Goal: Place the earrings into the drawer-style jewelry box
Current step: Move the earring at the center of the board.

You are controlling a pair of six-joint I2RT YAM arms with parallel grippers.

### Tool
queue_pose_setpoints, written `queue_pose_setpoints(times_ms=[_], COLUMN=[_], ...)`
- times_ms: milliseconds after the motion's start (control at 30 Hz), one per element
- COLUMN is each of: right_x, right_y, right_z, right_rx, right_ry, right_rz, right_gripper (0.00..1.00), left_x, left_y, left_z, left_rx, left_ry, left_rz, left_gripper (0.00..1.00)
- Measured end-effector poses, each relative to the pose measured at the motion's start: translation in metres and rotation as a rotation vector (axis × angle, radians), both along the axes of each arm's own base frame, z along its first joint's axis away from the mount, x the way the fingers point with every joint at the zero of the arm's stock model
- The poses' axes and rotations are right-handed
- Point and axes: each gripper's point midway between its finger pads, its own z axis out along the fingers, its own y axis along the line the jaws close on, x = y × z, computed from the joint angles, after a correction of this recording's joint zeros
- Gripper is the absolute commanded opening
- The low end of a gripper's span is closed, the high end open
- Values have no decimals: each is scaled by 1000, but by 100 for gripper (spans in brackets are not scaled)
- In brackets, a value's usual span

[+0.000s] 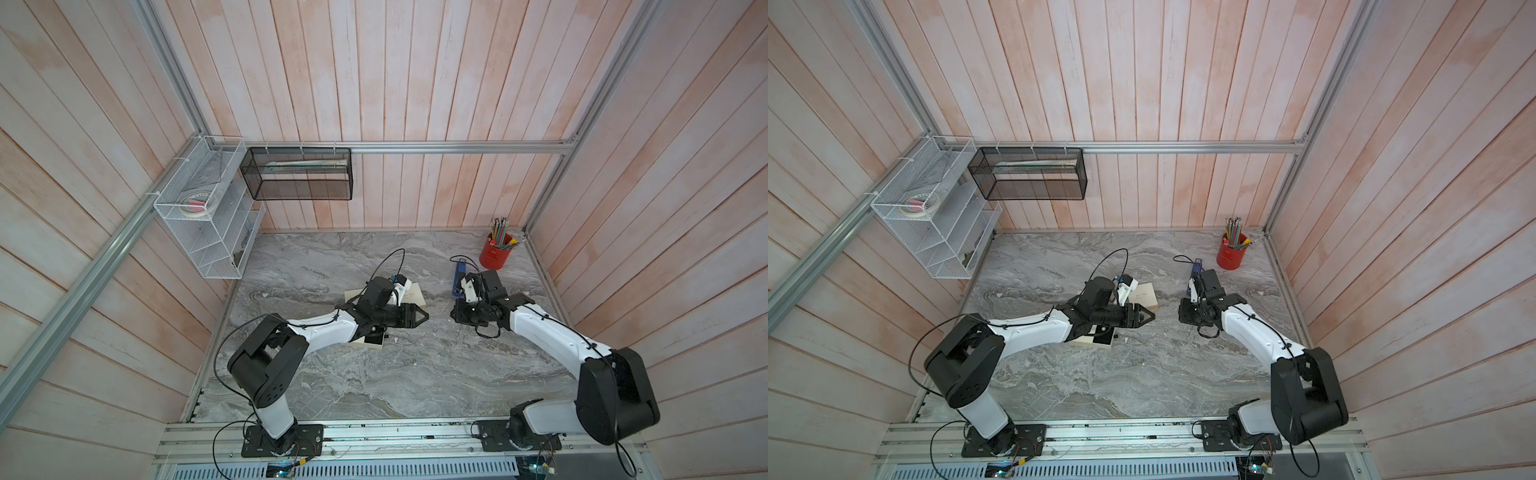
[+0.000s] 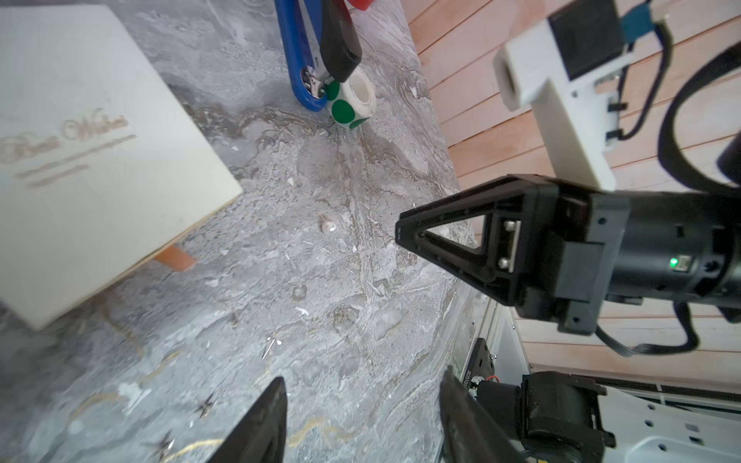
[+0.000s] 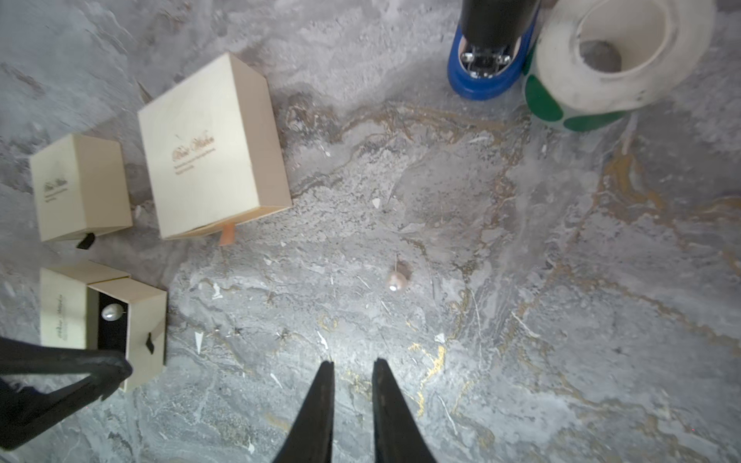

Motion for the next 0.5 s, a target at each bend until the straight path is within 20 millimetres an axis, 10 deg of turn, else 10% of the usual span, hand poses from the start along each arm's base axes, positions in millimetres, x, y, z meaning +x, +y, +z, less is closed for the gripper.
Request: queue_pose_setpoints(times_ms=[500], right_x=[16], right_y=[-2], right_z=[-38], right_rx=[-118], right_ry=[199], right_rz=[41], right_gripper=[32], left_x=[9], left_y=[-16], left_z=[-10], left_rx=[53], left_ry=[-70], left_rz=[12], left_gripper=[74])
